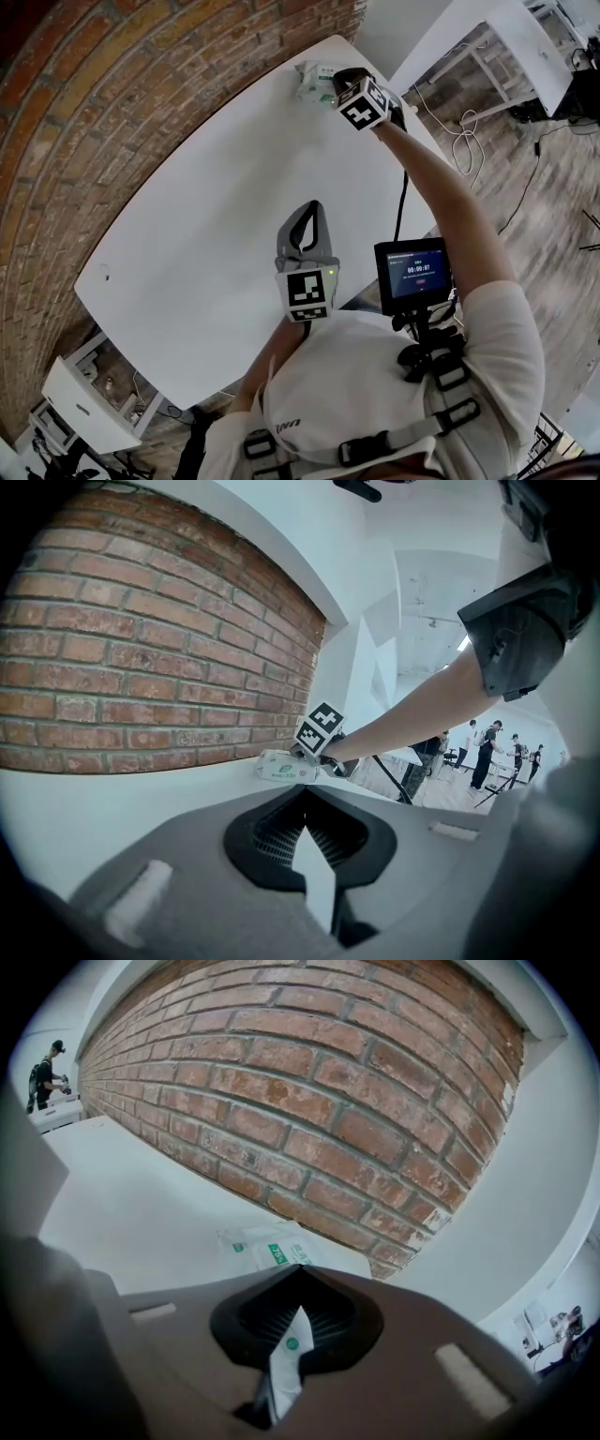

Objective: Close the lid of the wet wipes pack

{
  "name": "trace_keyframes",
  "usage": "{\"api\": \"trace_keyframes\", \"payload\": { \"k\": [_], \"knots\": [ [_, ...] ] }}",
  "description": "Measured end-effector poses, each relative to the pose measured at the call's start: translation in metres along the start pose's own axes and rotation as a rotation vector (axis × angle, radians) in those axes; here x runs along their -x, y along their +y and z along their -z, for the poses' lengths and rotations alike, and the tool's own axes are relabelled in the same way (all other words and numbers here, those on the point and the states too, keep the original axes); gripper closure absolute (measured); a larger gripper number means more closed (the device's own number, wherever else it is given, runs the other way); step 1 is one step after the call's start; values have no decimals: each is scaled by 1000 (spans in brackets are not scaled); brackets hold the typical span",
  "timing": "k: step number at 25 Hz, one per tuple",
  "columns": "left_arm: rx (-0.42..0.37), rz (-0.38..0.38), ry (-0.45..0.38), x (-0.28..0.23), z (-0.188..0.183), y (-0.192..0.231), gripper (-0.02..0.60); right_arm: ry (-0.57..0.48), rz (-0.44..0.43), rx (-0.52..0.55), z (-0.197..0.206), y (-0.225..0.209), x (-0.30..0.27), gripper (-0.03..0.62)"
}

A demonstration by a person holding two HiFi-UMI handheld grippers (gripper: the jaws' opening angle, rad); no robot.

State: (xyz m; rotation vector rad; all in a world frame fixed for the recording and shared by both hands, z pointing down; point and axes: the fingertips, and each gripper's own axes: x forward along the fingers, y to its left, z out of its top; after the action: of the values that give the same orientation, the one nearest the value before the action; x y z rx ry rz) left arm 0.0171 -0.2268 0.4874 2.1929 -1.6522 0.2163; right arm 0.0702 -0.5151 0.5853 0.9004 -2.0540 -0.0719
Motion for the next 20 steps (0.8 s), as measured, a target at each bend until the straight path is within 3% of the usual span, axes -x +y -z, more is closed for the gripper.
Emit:
{"api": "trace_keyframes", "payload": {
  "k": [12, 20],
  "knots": [
    [4, -6, -2, -1, -2, 1, 581, 0, 21, -14, 1, 0, -1, 592],
    [2, -8, 0, 1, -2, 2, 581, -27, 92, 22, -4, -4, 4, 577]
  ]
}}
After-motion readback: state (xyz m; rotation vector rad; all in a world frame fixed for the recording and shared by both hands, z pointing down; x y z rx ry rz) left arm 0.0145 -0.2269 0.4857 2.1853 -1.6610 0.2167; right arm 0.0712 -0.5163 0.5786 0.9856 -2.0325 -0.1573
